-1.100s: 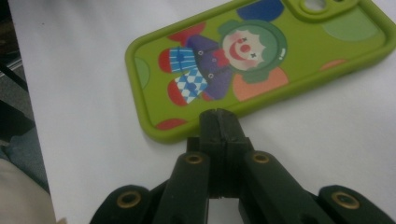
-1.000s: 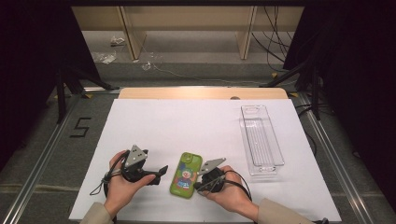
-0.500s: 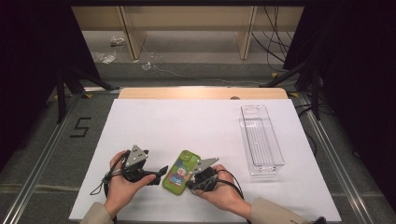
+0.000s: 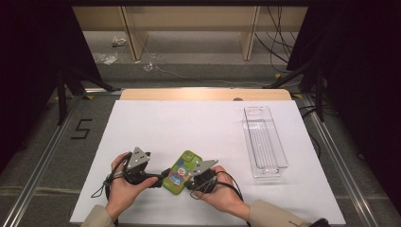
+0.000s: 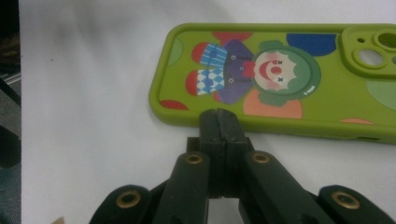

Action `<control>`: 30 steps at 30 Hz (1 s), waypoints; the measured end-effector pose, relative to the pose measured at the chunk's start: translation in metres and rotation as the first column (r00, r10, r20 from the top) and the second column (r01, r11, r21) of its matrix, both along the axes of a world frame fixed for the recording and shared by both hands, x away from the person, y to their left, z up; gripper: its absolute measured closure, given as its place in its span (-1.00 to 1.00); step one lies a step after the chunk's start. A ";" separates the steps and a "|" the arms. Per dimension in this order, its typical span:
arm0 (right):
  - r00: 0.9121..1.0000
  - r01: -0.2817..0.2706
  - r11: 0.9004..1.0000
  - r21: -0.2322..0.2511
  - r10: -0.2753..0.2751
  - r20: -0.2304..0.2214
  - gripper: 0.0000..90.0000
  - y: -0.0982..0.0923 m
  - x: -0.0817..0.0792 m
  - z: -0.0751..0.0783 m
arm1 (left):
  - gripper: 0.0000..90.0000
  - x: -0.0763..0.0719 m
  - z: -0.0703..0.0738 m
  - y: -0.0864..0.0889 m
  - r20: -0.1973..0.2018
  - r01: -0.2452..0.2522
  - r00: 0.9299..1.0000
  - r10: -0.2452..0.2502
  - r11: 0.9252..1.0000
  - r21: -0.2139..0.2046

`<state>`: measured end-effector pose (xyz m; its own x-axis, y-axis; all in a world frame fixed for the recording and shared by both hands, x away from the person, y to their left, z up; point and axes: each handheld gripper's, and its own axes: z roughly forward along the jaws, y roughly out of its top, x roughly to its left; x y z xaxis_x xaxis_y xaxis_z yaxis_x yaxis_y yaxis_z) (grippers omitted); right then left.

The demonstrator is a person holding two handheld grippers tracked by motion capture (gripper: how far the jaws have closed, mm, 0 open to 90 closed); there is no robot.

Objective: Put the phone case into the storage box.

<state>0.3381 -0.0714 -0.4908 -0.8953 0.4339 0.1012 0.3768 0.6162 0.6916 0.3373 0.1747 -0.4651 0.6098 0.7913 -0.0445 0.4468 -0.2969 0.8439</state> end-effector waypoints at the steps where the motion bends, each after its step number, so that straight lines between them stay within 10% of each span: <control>1: 1.000 -0.001 1.000 0.001 0.001 0.000 1.00 -0.001 0.000 0.001 | -0.89 0.000 0.000 0.000 -0.001 0.001 1.000 -0.001 1.000 0.000; 15: 0.992 0.007 0.996 0.091 -0.019 0.124 0.52 -0.042 0.006 0.028 | -0.88 -0.002 0.000 -0.003 -0.007 0.014 1.000 -0.014 1.000 0.002; 30: 0.975 0.054 0.952 0.300 -0.114 0.188 -0.47 -0.111 0.006 0.046 | -0.94 -0.003 0.000 -0.008 -0.032 0.031 0.999 -0.031 0.999 0.016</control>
<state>0.3440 -0.1827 -0.4451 -0.8717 0.4869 0.0561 0.2527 0.3484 0.9026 0.3347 0.1667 -0.4648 0.6326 0.7728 -0.0510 0.4635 -0.3251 0.8243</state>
